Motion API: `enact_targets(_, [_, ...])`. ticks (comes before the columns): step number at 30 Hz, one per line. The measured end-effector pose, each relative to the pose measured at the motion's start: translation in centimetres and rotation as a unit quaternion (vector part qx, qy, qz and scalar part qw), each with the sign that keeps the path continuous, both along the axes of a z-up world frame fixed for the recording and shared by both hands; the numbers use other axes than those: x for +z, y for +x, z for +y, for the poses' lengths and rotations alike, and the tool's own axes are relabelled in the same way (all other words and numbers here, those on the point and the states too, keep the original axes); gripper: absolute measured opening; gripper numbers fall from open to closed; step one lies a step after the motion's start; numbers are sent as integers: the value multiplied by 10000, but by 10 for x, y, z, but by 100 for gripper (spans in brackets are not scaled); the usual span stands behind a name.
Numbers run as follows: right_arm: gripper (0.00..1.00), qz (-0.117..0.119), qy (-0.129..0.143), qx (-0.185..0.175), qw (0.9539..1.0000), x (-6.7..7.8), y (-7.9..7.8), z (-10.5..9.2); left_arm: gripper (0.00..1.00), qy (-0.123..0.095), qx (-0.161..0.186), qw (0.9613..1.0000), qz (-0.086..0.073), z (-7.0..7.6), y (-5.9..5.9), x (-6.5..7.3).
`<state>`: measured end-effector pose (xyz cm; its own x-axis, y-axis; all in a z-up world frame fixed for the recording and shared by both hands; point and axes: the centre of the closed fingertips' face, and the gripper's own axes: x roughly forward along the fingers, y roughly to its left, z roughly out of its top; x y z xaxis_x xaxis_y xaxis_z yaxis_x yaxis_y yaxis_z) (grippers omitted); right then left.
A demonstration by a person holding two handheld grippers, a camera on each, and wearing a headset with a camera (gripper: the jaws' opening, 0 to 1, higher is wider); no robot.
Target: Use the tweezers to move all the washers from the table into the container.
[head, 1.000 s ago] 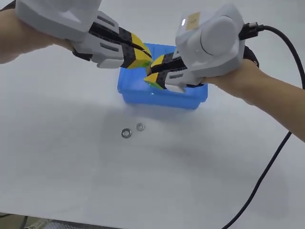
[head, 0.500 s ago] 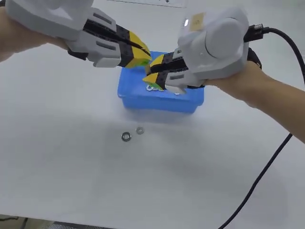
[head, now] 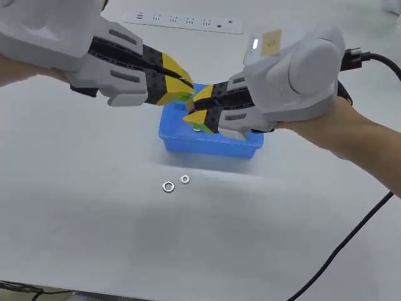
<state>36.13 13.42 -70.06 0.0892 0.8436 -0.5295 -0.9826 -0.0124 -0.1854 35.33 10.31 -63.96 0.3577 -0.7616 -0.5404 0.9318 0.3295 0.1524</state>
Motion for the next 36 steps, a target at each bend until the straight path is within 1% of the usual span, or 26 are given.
enact_targets(2, [12, -34, -16, 34, 10000, 2, -5, 1, 6, 46, -1, 10000, -47, 0, -6, 1])
enact_targets(5, [11, -86, -68, 108, 9999, 3, -12, 2, 6, 65, -8, 10000, -49, -1, -13, 2])
enact_targets(9, [11, -97, -106, 157, 9998, 4, -21, 1, 6, 59, -19, 10000, -69, -1, -22, 4])
enact_targets(14, [11, -68, -114, 192, 9997, 3, -34, 0, 6, 23, -5, 10000, -38, 0, -32, 4])
enact_targets(22, [11, 48, -195, 290, 9994, -10, -50, 3, 6, 3, 50, 9999, 113, 6, -46, -8])
enact_targets(25, [11, 66, -201, 282, 9994, -12, -52, 3, 6, -31, 122, 9998, 165, 7, -47, -12])
enact_targets(26, [11, 112, -193, 277, 9994, -13, -53, 4, 6, -47, 137, 9997, 177, 7, -49, -13])
enact_targets(30, [11, 179, -201, 280, 9992, -20, -57, 4, 6, -49, 159, 9996, 241, 8, -49, -19])
enact_targets(32, [11, 238, -209, 274, 9991, -24, -59, 4, 6, -39, 186, 9994, 274, 6, -55, -20])
enact_targets(33, [11, 290, -205, 254, 9990, -26, -60, 4, 6, -46, 204, 9993, 318, 7, -55, -22])
enact_targets(35, [11, 352, -203, 252, 9989, -30, -61, 5, 6, -58, 229, 9991, 342, 8, -53, -25])
enact_targets(36, [11, 369, -213, 261, 9988, -32, -61, 5, 6, -55, 234, 9990, 378, 8, -54, -27])
